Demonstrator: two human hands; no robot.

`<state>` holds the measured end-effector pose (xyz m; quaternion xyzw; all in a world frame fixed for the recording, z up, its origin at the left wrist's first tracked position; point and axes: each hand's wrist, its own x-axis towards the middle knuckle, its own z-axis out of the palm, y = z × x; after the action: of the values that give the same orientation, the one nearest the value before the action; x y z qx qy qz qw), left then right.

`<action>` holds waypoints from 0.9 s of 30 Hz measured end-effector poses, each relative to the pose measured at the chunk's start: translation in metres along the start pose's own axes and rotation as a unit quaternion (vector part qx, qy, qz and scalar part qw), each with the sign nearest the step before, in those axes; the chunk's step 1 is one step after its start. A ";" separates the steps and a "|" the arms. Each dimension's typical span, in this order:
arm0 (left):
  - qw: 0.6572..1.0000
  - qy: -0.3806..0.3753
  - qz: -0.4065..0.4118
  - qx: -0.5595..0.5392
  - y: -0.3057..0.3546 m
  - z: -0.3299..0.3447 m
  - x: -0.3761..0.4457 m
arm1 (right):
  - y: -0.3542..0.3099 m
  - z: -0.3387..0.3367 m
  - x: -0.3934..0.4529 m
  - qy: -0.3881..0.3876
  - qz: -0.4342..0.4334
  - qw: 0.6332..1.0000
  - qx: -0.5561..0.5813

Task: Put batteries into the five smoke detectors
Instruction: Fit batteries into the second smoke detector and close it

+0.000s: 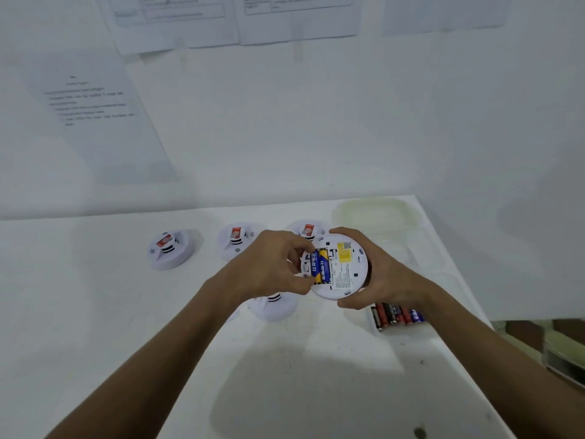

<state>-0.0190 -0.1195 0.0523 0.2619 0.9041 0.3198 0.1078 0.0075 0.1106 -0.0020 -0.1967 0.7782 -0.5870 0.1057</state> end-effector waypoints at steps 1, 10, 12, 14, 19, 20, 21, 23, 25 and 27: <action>1.000 -0.003 0.000 0.004 0.003 0.002 0.002 | 0.001 -0.003 -0.002 0.000 0.004 1.000 0.002; 0.996 -0.010 0.009 0.091 0.020 0.002 0.003 | 0.004 0.003 -0.001 0.045 -0.032 0.998 -0.027; 0.993 -0.019 0.008 0.114 0.021 0.000 0.001 | 0.001 0.008 0.001 0.047 -0.041 0.998 -0.029; 0.990 -0.024 0.007 0.140 0.021 -0.001 -0.001 | -0.001 0.012 0.002 0.049 -0.049 0.997 -0.033; 0.978 -0.030 0.023 0.204 0.021 -0.002 -0.005 | 0.000 0.019 0.005 0.044 -0.046 0.997 -0.034; 0.976 -0.031 0.026 0.215 0.021 -0.002 -0.006 | 0.001 0.020 0.005 0.044 -0.045 0.998 -0.033; 0.973 -0.032 0.031 0.229 0.021 -0.002 -0.006 | 0.001 0.021 0.006 0.043 -0.043 0.998 -0.032; 0.967 -0.028 0.040 0.251 0.020 0.000 -0.007 | 0.001 0.021 0.007 0.044 -0.042 0.998 -0.031; 0.966 -0.025 0.044 0.255 0.019 0.001 -0.008 | 0.001 0.020 0.006 0.047 -0.043 0.998 -0.031; 0.968 -0.023 0.048 0.246 0.017 0.002 -0.009 | 0.002 0.019 0.005 0.049 -0.045 0.997 -0.032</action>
<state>-0.0035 -0.1118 0.0616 0.3311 0.9385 0.0865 0.0454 0.0103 0.0920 -0.0094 -0.2059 0.7912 -0.5748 0.0350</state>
